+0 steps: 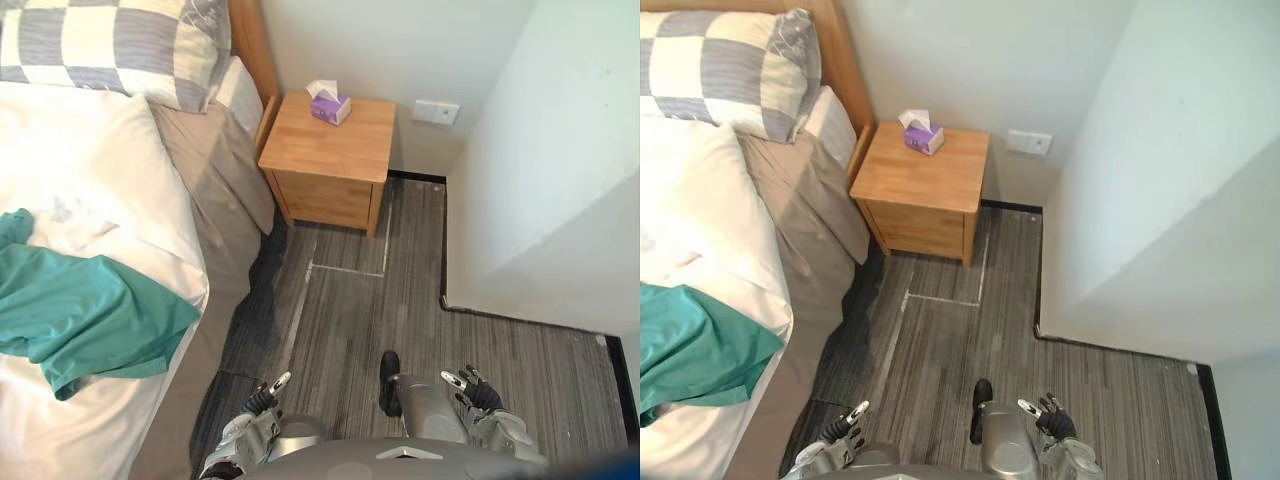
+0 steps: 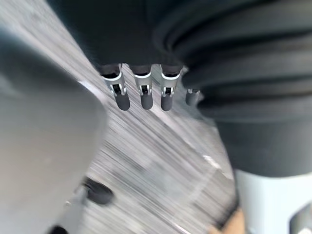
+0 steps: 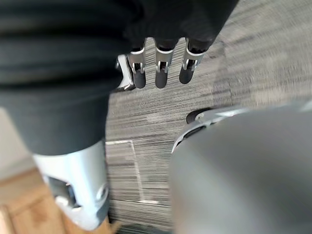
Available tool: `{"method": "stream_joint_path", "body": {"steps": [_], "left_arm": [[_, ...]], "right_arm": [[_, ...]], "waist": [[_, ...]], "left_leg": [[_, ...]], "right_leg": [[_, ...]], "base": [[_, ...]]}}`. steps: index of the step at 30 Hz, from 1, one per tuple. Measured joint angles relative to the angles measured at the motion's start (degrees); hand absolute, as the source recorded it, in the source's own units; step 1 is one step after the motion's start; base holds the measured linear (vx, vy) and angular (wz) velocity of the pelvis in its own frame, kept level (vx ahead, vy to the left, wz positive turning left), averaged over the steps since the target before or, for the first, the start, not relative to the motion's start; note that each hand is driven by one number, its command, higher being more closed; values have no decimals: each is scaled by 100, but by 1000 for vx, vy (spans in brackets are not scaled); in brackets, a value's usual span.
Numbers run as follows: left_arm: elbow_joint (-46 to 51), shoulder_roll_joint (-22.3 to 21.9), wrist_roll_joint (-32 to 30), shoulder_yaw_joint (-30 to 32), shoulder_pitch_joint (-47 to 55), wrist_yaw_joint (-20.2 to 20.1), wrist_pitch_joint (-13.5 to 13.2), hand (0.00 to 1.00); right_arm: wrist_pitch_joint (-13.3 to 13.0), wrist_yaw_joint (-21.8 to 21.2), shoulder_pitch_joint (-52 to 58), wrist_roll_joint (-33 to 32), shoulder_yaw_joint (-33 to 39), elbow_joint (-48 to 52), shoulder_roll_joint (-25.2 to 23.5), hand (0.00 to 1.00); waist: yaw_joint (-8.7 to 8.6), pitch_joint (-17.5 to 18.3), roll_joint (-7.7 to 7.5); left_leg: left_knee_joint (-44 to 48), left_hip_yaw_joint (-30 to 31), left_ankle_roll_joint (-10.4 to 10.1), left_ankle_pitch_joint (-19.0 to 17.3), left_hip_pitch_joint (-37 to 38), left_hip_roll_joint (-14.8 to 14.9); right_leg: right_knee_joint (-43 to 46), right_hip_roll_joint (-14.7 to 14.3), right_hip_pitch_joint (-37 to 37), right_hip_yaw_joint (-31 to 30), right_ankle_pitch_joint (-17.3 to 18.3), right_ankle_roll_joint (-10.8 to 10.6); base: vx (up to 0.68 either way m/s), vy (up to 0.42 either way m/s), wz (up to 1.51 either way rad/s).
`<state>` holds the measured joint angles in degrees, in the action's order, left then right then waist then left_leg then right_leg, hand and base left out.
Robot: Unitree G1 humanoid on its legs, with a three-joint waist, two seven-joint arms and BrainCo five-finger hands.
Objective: Tidy the bed and pick cloth on bed and put in laundry
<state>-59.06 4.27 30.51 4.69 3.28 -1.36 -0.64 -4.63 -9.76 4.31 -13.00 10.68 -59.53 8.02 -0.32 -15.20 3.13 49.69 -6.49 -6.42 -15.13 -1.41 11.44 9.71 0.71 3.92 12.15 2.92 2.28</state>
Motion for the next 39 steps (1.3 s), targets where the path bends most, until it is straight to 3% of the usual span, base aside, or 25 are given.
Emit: {"method": "stream_joint_path", "body": {"steps": [3,4,5,6,7,10,14,16,17,18,19,20,22,25,27,30,31,32,34,36,39], "left_arm": [[104,53,-6,8,49,-8,2,0],[131,24,-4,-6,77,-23,15,0],[158,-27,-4,-21,113,-48,25,0],[159,-53,-3,-20,116,-59,25,0],[152,-20,-20,6,142,-56,50,0],[161,87,-81,106,134,-83,152,0],[163,101,-122,225,169,-93,161,0],[186,106,-158,227,234,-106,173,0],[167,85,-237,222,245,-110,207,0],[174,104,-340,203,244,-118,223,0],[176,125,-433,202,248,-118,225,0],[177,213,-534,128,249,-116,219,0],[177,350,-532,-75,257,-112,210,0],[189,432,-798,-256,208,-109,154,0],[181,496,-1477,-449,91,-127,150,0],[187,518,-1671,-471,43,-128,148,0],[191,635,-1675,-466,56,-137,151,0],[112,649,-1720,-420,4,-126,163,0],[176,431,-1880,-355,97,-175,139,0],[141,323,-1914,-302,99,-209,157,0],[156,253,-1991,-302,98,-326,82,0]], "right_arm": [[-39,16,53,77,16,-90,-11,0],[-82,14,68,101,16,-72,3,0],[-94,6,77,205,17,0,36,0],[-106,1,72,290,17,18,52,0],[-113,4,86,347,18,4,-8,0],[-142,-5,102,413,84,-1,-145,0],[-206,-19,-133,280,48,7,-235,0],[-213,-18,-345,228,-56,6,-244,0],[-205,-6,-435,149,-55,-4,-255,0],[-208,-12,-455,63,-102,12,-277,0],[-208,-12,-449,12,-176,5,-282,0],[-209,-34,-451,-42,-263,-5,-310,0],[-219,-64,-394,-153,-295,-10,-355,0],[-369,-92,-373,-286,-333,-27,-350,0],[-391,10,-331,-534,-419,10,-349,0],[-391,38,-269,-614,-440,1,-357,0],[-417,14,-218,-623,-437,-7,-437,0],[-462,6,-235,-651,-433,-61,-442,0],[-541,-14,-268,-722,-430,-100,-293,0],[-566,-3,-243,-820,-420,-102,-261,0],[-600,30,-210,-830,-379,-108,-229,0]], "waist": [[23,-19,-27],[11,-8,-9],[10,31,58],[11,37,90],[10,83,50],[10,194,-196],[310,252,-349],[338,311,-338],[309,326,-314],[309,336,-306],[307,325,-337],[299,309,-353],[276,280,-353],[242,238,-351],[88,239,-359],[90,221,-443],[77,261,-682],[35,210,-640],[-36,199,-345],[-60,241,-157],[-158,294,-103]], "left_leg": [[-753,-849,106,-128,-277,-45],[-1699,-1224,182,76,-312,-158],[-2607,-1571,238,581,-380,-195],[-2954,-1745,259,913,-386,-198],[-3392,-2188,635,1146,-290,-286],[-3940,-2946,708,1291,-306,-585],[-4331,-2877,752,1299,-81,-1033],[-4568,-2683,891,1106,49,-1230],[-4681,-2532,1130,925,131,-1309],[-4739,-2330,1131,904,267,-1392],[-4743,-2194,1160,891,350,-1411],[-4718,-1903,1204,865,473,-1407],[-4731,-1432,1197,852,613,-1360],[-4771,-672,1089,861,719,-1195],[-4922,16,911,950,782,-1134],[-4878,377,691,846,853,-1179],[-4740,313,497,636,854,-1306],[-4646,-60,557,522,905,-1132],[-4653,-546,401,547,939,-719],[-4810,-536,267,608,1077,-556],[-4872,-559,155,671,1172,-420]], "right_leg": [[-280,179,-569,265,57,-65],[-331,251,-704,373,126,-121],[-371,243,-763,513,171,-153],[-371,233,-813,600,207,-165],[-378,309,-983,924,327,-263],[-384,574,-1148,1658,467,-451],[-349,830,-1461,2064,659,-708],[211,1064,-1415,2224,960,-882],[1212,1329,-1150,2178,1167,-878],[2469,1709,-780,2046,1083,-750],[3017,1834,-584,1922,921,-646],[3616,1871,-289,1612,1073,-674],[3651,1749,-57,1331,1377,-755],[2332,1087,295,493,1416,-905],[896,638,364,-364,964,-1011],[-138,518,340,-948,249,-975],[-396,684,225,-1057,-320,-881],[-314,651,127,-907,-500,-588],[-362,422,18,-802,-352,-466],[-413,265,-86,-689,-257,-366],[-533,108,-263,-563,-139,-272]], "base": [[217,-72,39],[218,-2,44],[237,25,46],[305,89,87],[275,94,96],[242,118,144],[160,91,73],[108,80,60],[123,105,79],[140,86,82],[236,55,97],[262,-19,121],[265,-43,128],[212,-88,132],[254,-178,165],[273,-254,103],[315,-374,91],[252,-323,81],[226,-248,33],[208,-170,13],[190,-113,18]]}}
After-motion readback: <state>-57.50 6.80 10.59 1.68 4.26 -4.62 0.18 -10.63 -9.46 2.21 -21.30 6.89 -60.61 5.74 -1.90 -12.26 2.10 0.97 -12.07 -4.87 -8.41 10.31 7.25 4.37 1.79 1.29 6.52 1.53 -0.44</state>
